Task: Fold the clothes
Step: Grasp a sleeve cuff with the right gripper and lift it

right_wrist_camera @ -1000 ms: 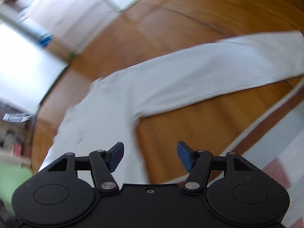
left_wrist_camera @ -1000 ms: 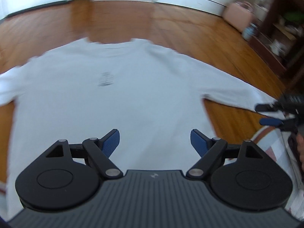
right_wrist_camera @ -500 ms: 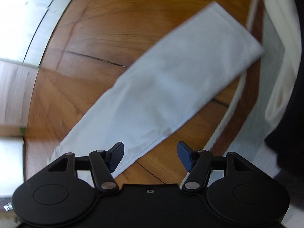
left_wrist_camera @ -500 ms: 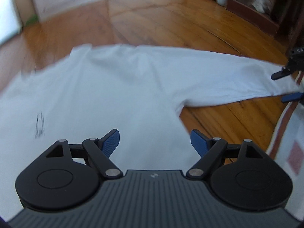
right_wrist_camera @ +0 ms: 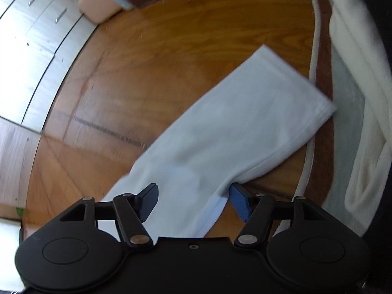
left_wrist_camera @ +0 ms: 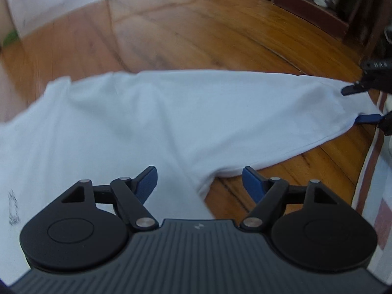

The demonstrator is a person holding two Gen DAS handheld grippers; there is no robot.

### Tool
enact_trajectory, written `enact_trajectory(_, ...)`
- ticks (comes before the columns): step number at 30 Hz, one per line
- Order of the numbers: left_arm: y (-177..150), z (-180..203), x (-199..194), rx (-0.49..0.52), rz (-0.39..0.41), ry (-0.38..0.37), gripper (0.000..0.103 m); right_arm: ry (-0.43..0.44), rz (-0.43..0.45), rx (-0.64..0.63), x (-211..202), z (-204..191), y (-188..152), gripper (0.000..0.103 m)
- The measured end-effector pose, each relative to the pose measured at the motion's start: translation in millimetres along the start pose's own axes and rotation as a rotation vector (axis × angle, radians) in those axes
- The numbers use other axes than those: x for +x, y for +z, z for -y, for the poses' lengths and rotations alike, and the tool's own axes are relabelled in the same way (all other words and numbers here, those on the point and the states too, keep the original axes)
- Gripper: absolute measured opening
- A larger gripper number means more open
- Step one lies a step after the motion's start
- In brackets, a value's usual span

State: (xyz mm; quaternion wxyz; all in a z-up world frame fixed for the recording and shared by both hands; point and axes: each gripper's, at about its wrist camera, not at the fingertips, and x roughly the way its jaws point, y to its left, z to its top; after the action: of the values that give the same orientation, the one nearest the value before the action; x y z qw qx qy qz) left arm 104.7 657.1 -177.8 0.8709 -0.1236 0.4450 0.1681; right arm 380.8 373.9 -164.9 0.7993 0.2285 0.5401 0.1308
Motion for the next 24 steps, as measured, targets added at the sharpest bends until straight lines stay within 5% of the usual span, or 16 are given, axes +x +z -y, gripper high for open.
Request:
enact_trajectory(2,-6,-5,5,0.013,-0.004,0.009,0.065,-0.015,0.037,-0.067,1,-2,0,0.056)
enact_trajectory(4,-9,-8,6,0.014,0.003,0.025,0.065,-0.047,0.052,-0.163,6,-8,-1,0.006)
enact_trajectory(6,-7,-17,-1,-0.039,-0.009,0.001,0.065,-0.039,0.116,-0.294,3,-18,-8,0.005)
enact_trajectory(10,-13,-73,-42,-0.304,0.085,-0.159,0.065,0.077,0.251,-0.573,-18,-75,-35,0.005)
enact_trajectory(14,-21,-125,-85,-0.403,0.181,-0.116,0.065,0.327,0.268,-0.739,-49,-154,-78,0.005)
enact_trajectory(20,-38,-166,-124,-0.438,0.235,-0.011,0.066,0.723,0.19,-0.914,-106,-252,-160,0.005)
enact_trajectory(23,-61,-190,-133,-0.546,0.226,0.05,0.067,0.847,0.076,-1.024,-111,-278,-208,0.01)
enact_trajectory(24,-71,-200,-134,-0.589,0.214,0.067,0.067,0.867,-0.011,-1.076,-110,-283,-226,0.02)
